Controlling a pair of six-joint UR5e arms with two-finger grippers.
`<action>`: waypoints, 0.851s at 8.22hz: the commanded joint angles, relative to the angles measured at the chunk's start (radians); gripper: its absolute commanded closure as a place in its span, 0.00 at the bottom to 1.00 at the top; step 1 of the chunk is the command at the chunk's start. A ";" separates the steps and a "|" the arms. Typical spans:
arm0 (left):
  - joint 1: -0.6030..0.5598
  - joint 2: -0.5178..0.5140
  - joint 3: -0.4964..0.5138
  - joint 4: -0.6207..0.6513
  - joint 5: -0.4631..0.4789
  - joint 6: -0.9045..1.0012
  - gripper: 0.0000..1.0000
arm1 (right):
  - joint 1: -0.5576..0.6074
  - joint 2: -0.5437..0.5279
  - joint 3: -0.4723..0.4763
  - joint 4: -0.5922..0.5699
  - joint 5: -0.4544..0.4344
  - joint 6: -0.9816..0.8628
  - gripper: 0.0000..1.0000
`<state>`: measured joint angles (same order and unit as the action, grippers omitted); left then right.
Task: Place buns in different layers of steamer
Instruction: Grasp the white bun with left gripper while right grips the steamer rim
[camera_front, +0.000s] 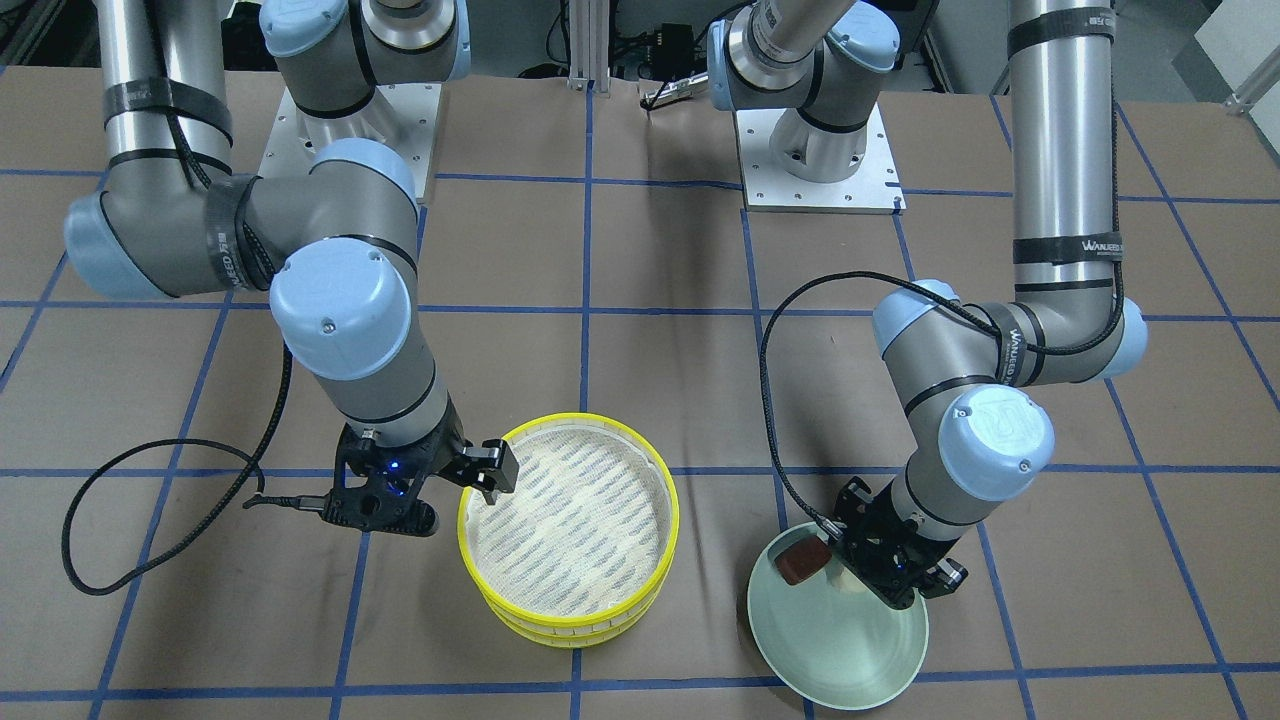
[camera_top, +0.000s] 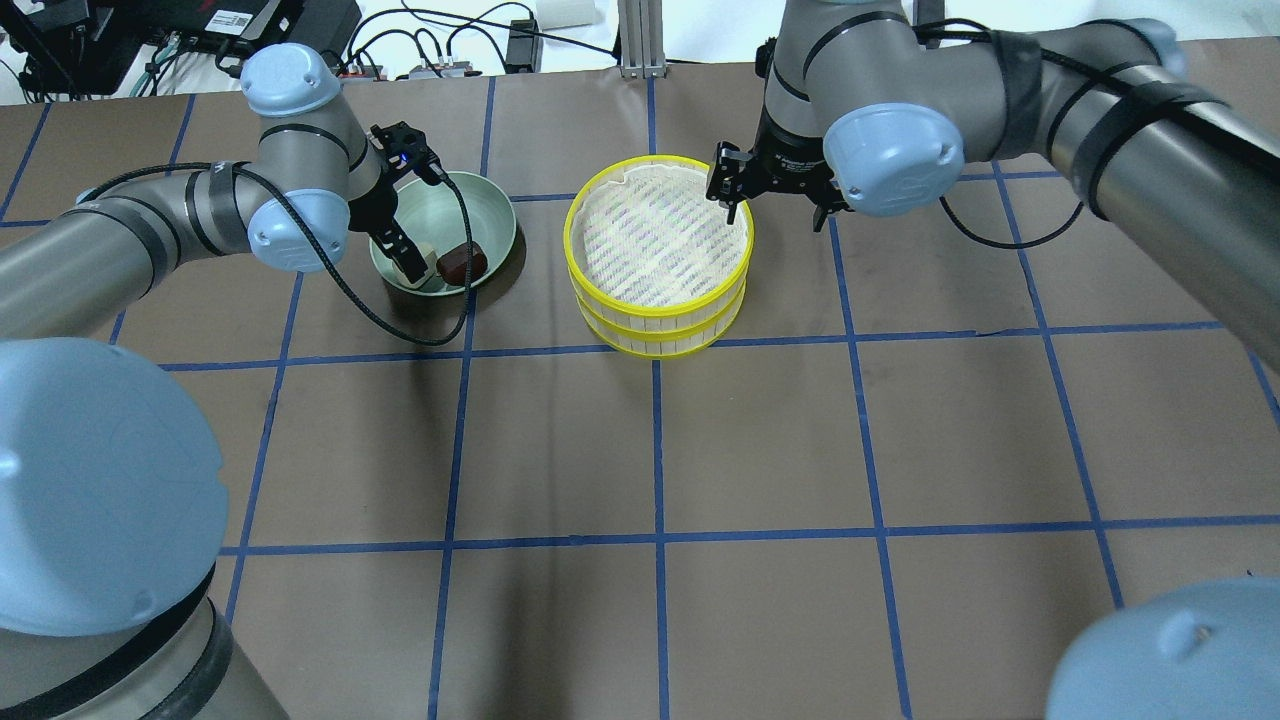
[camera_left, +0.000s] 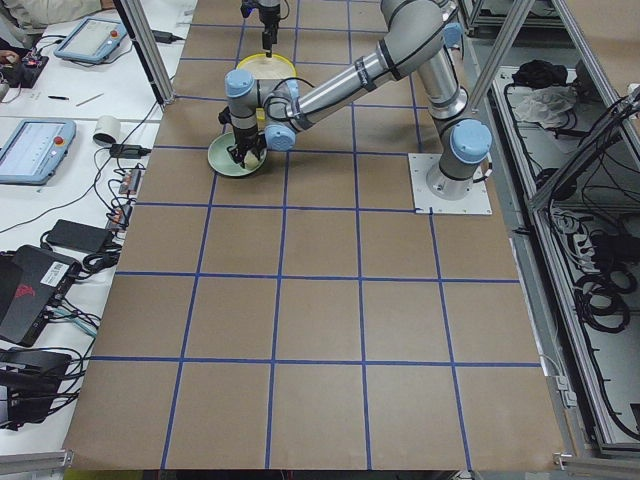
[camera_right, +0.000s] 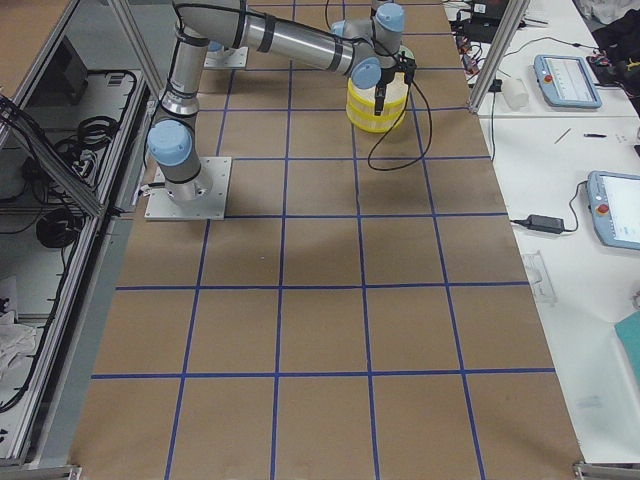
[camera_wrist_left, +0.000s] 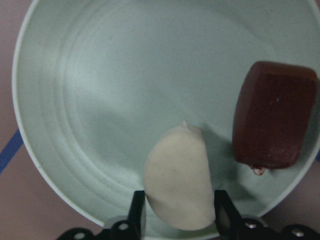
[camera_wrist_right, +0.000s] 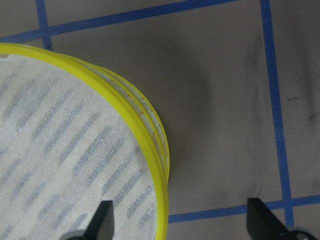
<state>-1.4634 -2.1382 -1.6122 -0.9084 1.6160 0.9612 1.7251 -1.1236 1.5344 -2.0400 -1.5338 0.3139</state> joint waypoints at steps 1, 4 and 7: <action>0.000 0.001 0.002 -0.001 -0.001 0.007 1.00 | 0.001 0.025 0.001 -0.023 0.023 0.016 0.49; 0.000 0.037 0.012 -0.001 0.005 -0.007 1.00 | 0.001 0.016 0.003 -0.023 0.006 -0.016 0.89; 0.000 0.110 0.018 -0.013 0.005 -0.057 1.00 | -0.001 -0.027 0.000 0.012 -0.013 -0.021 1.00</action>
<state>-1.4634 -2.0762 -1.5966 -0.9102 1.6211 0.9470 1.7254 -1.1159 1.5364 -2.0512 -1.5441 0.2943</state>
